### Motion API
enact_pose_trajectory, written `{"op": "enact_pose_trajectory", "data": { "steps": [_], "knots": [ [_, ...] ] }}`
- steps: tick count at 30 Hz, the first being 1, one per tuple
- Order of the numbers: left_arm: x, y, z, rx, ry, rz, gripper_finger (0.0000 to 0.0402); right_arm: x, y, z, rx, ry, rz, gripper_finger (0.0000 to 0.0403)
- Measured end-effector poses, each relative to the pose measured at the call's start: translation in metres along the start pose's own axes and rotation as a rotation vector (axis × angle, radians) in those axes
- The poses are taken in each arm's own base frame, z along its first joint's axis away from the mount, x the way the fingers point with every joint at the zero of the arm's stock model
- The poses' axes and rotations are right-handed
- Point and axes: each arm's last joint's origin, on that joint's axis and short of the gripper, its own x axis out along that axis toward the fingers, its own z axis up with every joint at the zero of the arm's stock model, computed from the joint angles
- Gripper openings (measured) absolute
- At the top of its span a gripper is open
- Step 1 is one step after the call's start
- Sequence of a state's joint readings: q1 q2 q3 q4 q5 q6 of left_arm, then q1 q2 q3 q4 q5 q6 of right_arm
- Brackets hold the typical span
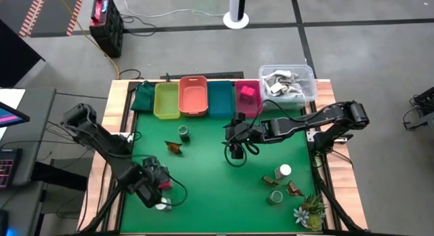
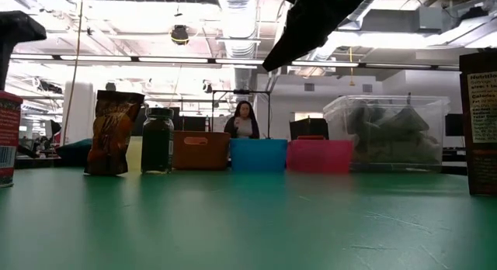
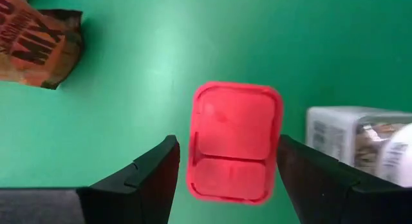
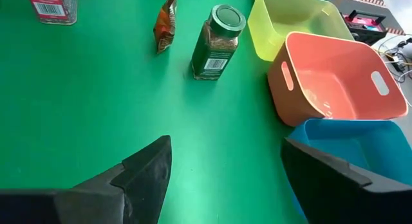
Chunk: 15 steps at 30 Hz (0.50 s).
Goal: Sort spices by type
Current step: Put the red spice can into the red bin
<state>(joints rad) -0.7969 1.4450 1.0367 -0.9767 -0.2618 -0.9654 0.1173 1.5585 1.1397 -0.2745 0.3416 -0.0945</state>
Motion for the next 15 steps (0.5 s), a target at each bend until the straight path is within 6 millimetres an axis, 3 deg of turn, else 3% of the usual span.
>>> {"op": "enact_pose_trajectory", "data": {
  "steps": [10,15],
  "knots": [
    [0.028,-0.011,-0.003,0.054,0.105,0.061,0.0244,0.0,0.0,0.0,-0.001,0.001,0.002,0.0317],
    [0.032,-0.007,0.005,0.103,0.11,0.068,0.0213,0.0,0.001,-0.003,-0.019,0.03,0.005,0.0318]
  ]
}}
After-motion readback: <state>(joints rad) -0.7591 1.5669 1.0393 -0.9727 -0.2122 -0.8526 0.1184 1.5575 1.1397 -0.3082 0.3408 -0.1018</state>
